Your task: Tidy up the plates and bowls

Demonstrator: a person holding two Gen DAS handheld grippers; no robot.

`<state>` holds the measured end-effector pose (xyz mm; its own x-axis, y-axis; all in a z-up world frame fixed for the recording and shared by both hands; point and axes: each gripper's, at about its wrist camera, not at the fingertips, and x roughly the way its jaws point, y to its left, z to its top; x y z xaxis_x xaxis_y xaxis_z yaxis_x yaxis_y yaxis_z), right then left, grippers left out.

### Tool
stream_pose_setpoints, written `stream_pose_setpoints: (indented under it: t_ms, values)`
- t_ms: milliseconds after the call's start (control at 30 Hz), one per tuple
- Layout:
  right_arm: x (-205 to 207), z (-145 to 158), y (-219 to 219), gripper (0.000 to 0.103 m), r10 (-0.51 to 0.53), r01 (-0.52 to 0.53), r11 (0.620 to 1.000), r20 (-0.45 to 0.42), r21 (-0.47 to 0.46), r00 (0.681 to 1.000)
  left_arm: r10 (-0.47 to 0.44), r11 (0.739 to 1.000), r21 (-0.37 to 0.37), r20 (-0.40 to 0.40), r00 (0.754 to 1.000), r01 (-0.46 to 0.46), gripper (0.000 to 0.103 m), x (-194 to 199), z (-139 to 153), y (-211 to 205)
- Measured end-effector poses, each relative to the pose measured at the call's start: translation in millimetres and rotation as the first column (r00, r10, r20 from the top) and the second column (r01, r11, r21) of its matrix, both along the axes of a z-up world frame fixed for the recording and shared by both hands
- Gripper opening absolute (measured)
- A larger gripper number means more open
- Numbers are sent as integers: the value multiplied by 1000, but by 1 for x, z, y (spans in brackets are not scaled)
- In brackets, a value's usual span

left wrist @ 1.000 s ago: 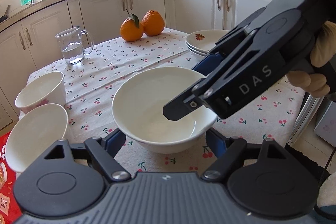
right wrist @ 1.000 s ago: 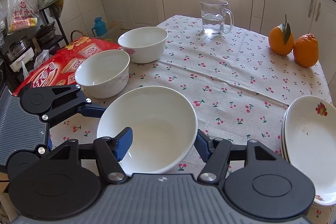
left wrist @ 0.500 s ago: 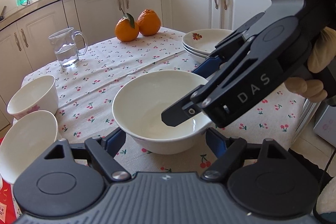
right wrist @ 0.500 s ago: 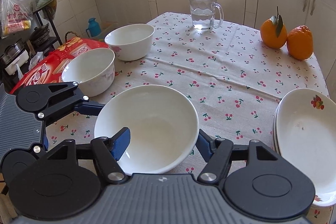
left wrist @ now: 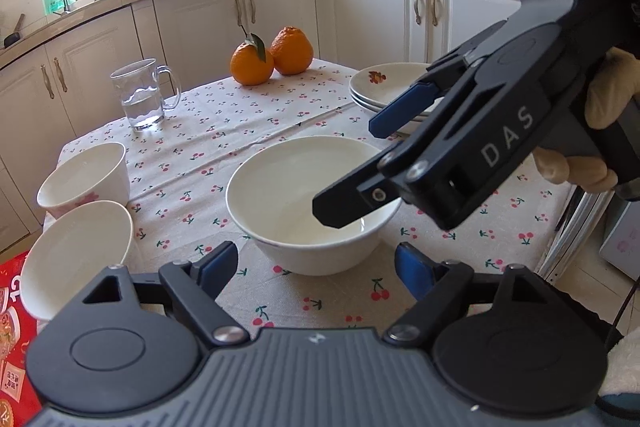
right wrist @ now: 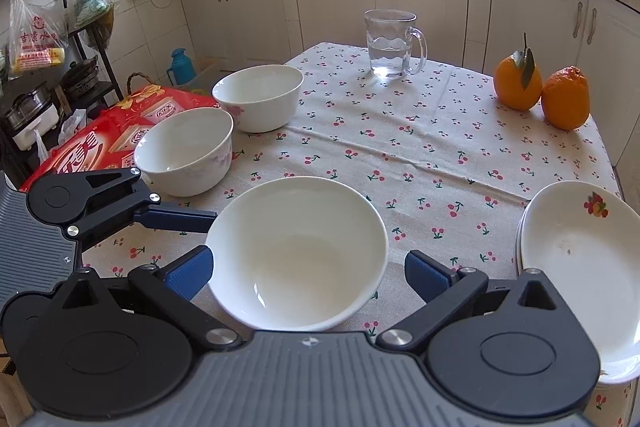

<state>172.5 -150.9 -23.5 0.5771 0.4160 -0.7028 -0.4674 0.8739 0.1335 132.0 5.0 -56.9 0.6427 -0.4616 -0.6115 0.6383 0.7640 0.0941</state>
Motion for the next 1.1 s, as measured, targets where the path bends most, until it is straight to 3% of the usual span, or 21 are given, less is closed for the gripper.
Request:
stream_pose_setpoints:
  t_ms: [300,600,1100]
  values:
    - [-18,15,5,103,-10,11,1000,36,-29,999,58,998,-11,31,998,-58,86,-24,12,20]
    - [-43,29,31,103,59,-50,994,89,-102,994,161,987,-31,53,985,-160,87,-40,19,46]
    - [-18,34,86,103,159,-138,975,111,-176,981,326,945,13,67,943,-327,87,-9,6,104]
